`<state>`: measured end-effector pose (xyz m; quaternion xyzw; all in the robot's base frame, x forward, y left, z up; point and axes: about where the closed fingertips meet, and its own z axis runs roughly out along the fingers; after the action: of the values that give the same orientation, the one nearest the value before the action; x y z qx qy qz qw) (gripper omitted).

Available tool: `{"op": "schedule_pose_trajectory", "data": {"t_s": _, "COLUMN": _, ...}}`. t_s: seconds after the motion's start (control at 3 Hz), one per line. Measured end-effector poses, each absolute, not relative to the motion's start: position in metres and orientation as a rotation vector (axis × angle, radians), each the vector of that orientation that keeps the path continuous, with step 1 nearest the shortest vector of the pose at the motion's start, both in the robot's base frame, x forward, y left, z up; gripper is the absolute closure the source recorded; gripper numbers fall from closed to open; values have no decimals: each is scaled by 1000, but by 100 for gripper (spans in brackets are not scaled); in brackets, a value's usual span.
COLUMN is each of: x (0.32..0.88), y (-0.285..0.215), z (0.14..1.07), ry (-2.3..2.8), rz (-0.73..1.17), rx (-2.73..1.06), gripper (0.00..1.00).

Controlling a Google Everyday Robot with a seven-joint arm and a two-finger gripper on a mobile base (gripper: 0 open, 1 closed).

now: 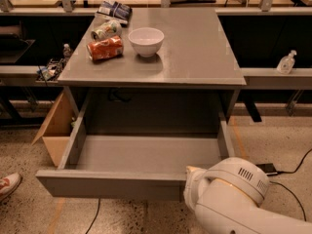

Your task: Open top drawer

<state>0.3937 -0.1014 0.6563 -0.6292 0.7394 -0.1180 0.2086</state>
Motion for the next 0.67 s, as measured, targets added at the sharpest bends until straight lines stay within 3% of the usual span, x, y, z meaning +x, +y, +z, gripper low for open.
{"op": "schedule_pose_trajectory", "data": {"t_s": 0.67, "x": 393, "y": -101, "z": 656, "ry": 2056, "rz": -328, "rx": -1754, "gripper": 59}}
